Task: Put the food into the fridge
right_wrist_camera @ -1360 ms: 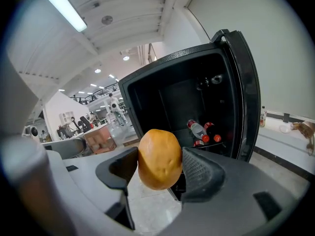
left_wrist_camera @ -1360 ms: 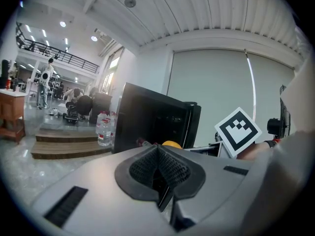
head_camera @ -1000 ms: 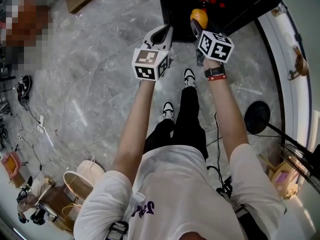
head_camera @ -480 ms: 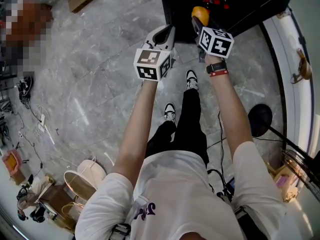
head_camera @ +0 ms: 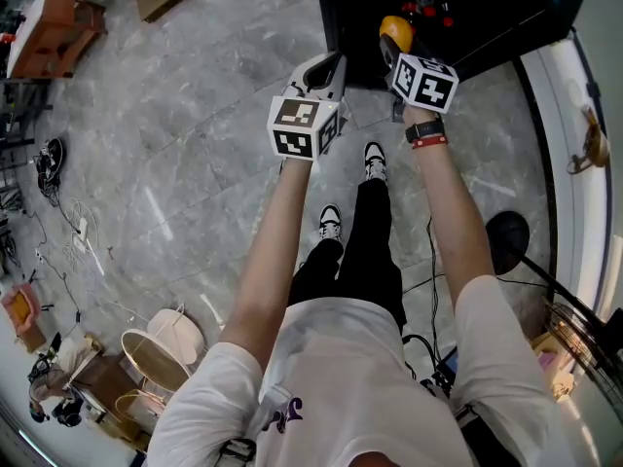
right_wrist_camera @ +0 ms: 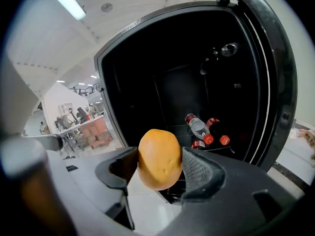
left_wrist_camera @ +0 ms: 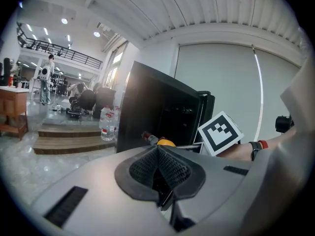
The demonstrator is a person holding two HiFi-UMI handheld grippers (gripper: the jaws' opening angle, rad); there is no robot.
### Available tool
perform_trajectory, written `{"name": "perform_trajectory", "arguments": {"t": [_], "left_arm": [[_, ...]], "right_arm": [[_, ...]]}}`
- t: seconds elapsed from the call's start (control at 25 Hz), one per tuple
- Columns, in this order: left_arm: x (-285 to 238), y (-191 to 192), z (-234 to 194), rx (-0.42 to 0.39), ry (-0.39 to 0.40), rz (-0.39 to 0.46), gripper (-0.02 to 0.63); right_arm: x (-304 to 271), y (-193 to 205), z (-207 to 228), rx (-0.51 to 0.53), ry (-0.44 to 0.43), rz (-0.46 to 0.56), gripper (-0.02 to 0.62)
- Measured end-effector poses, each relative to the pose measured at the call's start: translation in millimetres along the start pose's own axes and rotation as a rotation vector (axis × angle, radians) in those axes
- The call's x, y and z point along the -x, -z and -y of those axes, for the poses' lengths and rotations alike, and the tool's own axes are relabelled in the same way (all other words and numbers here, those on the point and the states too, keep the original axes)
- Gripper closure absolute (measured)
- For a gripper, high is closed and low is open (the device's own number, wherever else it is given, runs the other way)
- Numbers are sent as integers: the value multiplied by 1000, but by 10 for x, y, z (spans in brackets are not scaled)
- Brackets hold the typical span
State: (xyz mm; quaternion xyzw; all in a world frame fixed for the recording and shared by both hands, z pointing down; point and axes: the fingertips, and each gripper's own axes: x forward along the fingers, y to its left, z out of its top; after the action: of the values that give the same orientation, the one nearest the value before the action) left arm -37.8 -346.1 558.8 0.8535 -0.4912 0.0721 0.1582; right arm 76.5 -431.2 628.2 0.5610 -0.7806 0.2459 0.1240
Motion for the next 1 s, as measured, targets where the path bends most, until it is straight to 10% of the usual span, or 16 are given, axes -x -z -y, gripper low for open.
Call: {"name": "perform_trajectory", "arguments": {"t": [1.0], "left_arm": [[-371,185,-118,-7,-11,50,588]], "right_arm": [[-626,53,161,73,-39,11,299]]}}
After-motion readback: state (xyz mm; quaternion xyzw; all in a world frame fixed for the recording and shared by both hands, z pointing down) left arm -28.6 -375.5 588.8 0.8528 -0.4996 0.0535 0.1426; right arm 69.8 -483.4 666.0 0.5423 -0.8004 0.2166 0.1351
